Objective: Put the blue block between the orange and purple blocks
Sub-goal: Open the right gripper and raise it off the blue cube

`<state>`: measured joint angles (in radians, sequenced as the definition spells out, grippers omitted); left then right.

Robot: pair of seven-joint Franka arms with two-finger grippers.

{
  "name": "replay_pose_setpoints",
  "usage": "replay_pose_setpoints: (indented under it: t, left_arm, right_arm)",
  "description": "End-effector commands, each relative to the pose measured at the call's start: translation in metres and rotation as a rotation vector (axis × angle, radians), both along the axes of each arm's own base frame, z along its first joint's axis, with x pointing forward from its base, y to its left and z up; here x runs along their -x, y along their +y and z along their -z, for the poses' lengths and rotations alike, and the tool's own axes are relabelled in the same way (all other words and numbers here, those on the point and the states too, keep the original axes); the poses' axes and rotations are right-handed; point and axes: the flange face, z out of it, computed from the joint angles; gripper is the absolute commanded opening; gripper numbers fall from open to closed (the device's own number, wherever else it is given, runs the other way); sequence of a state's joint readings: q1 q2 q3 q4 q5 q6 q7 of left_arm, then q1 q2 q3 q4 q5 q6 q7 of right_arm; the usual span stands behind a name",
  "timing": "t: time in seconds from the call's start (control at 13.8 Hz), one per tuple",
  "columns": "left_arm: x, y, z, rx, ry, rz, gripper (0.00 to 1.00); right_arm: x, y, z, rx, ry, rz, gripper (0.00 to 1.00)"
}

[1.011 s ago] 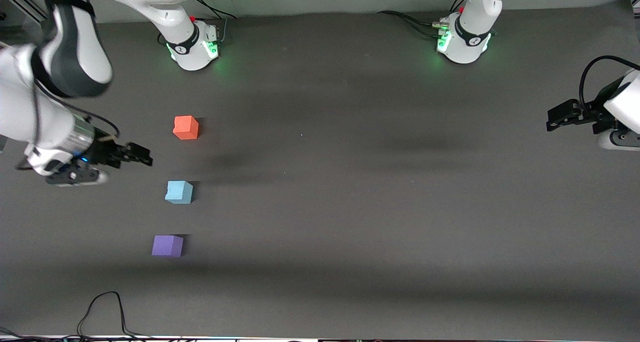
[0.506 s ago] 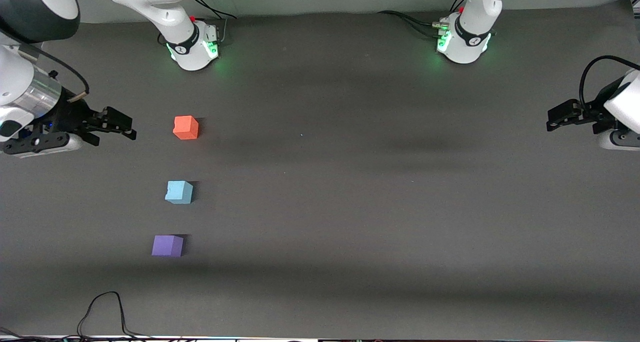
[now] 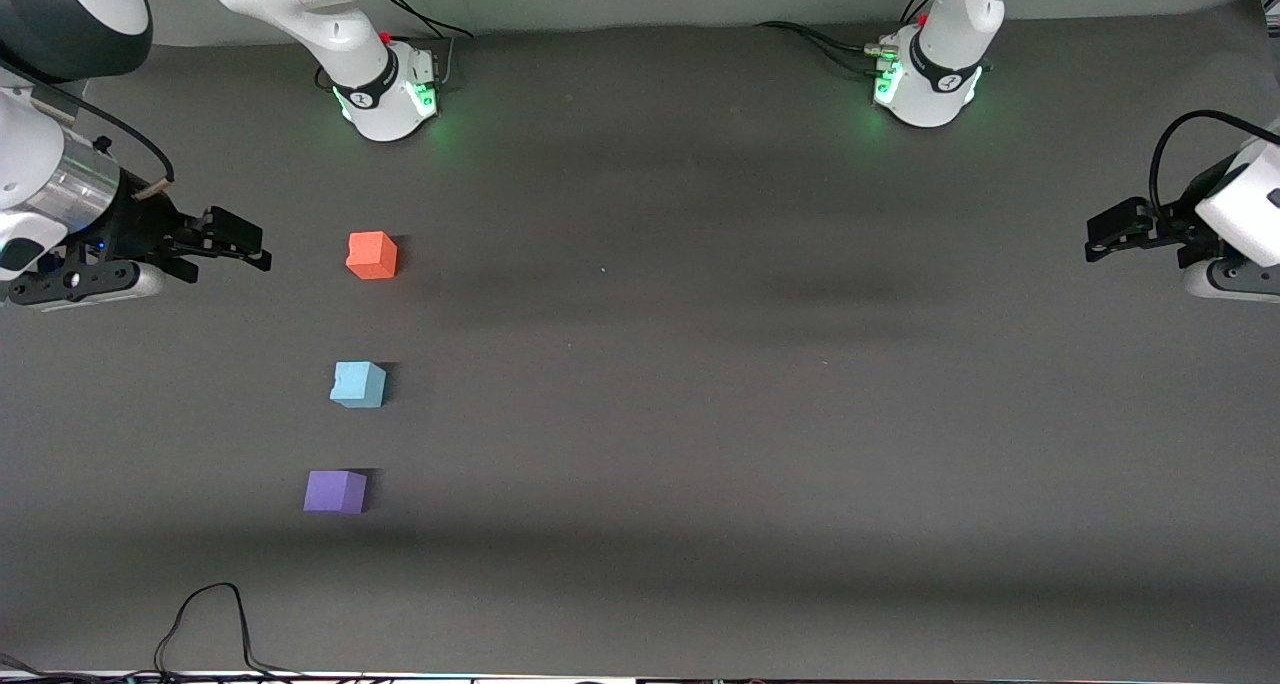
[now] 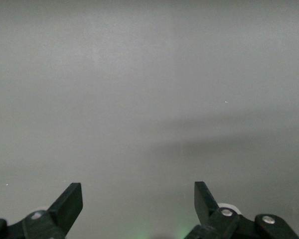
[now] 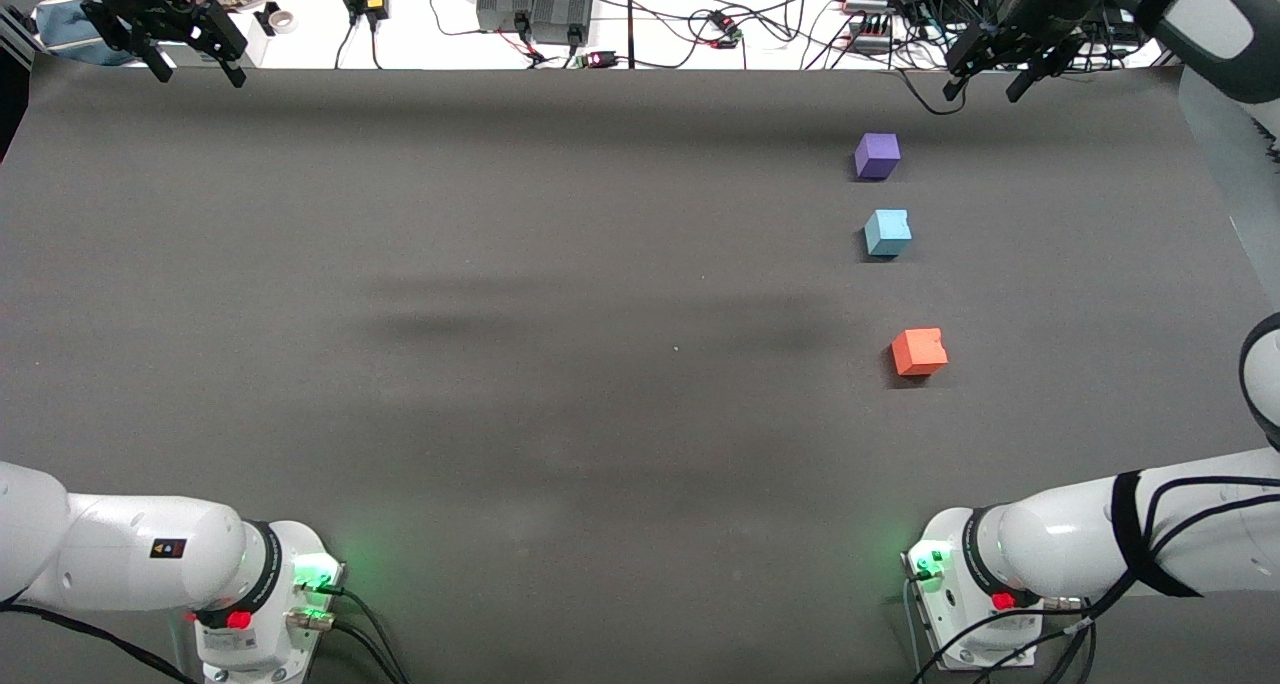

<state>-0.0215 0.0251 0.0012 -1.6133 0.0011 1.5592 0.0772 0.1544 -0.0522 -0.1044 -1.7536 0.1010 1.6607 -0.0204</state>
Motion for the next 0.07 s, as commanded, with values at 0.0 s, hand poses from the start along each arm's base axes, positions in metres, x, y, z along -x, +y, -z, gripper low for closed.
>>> replay_pose_setpoints:
  t: [0.0]
  left_arm:
    - [0.0059,0.0008,-0.0083,-0.005,0.002,-0.002,1.00]
  right_arm:
    - [0.0028,-0.0142,-0.0238,0.009,0.005,0.003,1.00]
